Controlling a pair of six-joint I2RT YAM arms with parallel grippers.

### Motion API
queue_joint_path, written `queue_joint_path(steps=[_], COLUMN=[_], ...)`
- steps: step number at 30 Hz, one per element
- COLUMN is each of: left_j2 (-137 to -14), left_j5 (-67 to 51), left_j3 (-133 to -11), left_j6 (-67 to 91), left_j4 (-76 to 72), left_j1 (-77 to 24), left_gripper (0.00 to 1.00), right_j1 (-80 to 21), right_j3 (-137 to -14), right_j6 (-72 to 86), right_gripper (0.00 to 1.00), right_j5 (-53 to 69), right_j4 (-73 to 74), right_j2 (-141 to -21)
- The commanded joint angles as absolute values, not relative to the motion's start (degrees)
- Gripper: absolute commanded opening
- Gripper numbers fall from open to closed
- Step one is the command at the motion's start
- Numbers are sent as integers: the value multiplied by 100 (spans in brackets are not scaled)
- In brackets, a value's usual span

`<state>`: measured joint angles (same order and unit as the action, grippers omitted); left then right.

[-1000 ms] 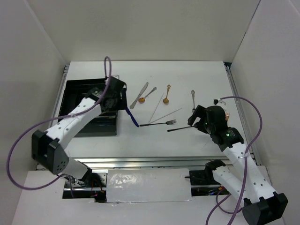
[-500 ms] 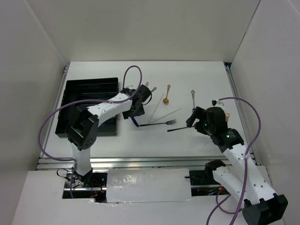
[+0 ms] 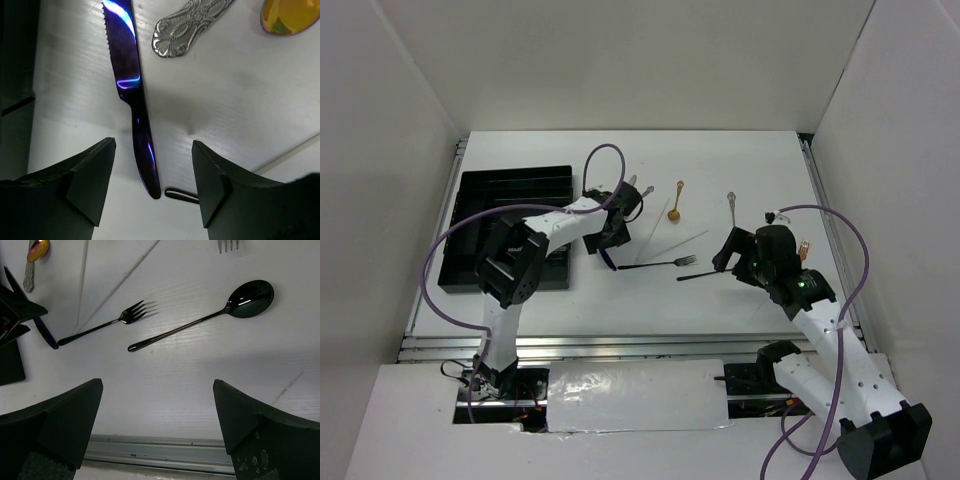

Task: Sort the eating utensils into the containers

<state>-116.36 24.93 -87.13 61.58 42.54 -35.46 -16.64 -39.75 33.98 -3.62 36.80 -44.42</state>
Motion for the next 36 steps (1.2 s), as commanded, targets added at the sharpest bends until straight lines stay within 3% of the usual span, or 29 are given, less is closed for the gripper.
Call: queue_joint_path(steps=[1, 8, 14, 27, 36], left_j2=[-11900, -12032, -12278, -11927, -11505], left_j5=[2373, 2374, 2408, 2364, 2373], left_j3=[-8806, -8710, -8921, -8315, -8156], left_j6=[6108, 6144, 6100, 6354, 6486], left_j4=[4008, 3797, 3999, 3972, 3999], left_j1=[-3472, -3331, -3278, -3217, -3217], left_gripper=[74, 72, 64, 32, 18], right_j1=[-1714, -1723, -1723, -1732, -1749], right_j3=[-4087, -4122, -4069, -4122, -4140], right_j6=[3349, 3357, 3419, 3366, 3366], right_gripper=[100, 100, 100, 100, 100], right_j5=[-316, -413, -448, -396, -396], right_j4=[3445, 3516, 3516, 3437, 3428], right_j2=[-4474, -4500, -4500, -4614, -4623])
